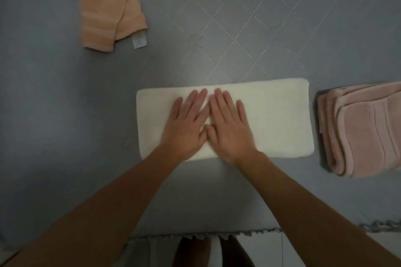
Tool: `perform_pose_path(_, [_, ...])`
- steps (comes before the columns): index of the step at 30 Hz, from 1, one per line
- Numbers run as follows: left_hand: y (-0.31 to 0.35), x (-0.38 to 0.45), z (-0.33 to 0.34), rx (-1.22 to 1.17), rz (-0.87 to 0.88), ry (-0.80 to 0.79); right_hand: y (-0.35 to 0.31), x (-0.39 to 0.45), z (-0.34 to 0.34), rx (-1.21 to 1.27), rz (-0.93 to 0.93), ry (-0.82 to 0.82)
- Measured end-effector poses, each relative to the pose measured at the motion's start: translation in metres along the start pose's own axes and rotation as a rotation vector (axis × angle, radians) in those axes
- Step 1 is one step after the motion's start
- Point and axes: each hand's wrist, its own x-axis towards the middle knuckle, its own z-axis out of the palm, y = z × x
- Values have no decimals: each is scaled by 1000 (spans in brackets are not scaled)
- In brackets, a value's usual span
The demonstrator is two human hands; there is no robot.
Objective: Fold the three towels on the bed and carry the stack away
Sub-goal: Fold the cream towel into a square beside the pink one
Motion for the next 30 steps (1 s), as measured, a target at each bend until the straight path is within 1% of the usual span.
perform_pose_path(3, [-37, -6, 18, 8, -109, 57, 59, -10, 8, -116, 32, 8])
perform_pose_path(6, [-54, -15, 19, -11, -238, 60, 116, -28, -5, -161, 172, 3])
perform_pose_path(8, [-59, -20, 12, -67, -382, 53, 133, -42, -19, -166, 282, -3])
perform_pose_path(10, [-64, -27, 2, -193, -525, 67, 130, -51, -31, -164, 382, 8])
perform_pose_path(12, [-64, -33, -11, -362, -655, 91, 113, -56, -39, -156, 437, 12])
perform_pose_path(13, [-63, -36, -17, -440, -723, 115, 100, -57, -41, -150, 436, 10])
perform_pose_path(15, [-63, -42, -28, -637, -884, 173, 65, -60, -44, -113, 402, -7])
perform_pose_path(16, [-63, -45, -32, -784, -970, 185, 45, -62, -45, -82, 377, -22])
perform_pose_path(18, [-62, -54, -40, -1167, -1119, 138, -1, -66, -43, -15, 298, -57])
perform_pose_path(20, [-61, -62, -48, -1493, -1205, 6, -44, -70, -36, 29, 187, -104])
perform_pose_path(22, [-59, -64, -60, -1689, -1209, -126, -76, -73, -29, 81, 105, -129])
perform_pose_path(23, [-58, -64, -66, -1752, -1191, -167, -89, -75, -27, 107, 85, -122])
perform_pose_path(25, [-49, -61, -79, -1869, -1143, -228, -107, -79, -27, 165, 96, -71])
perform_pose_path(26, [-41, -61, -88, -1930, -1091, -261, -113, -81, -30, 223, 128, -17])
perform_pose_path(28, [-23, -60, -105, -2016, -927, -305, -116, -82, -38, 406, 221, 144])
perform_pose_path(30, [-12, -60, -119, -2027, -738, -282, -110, -86, -46, 593, 320, 297])
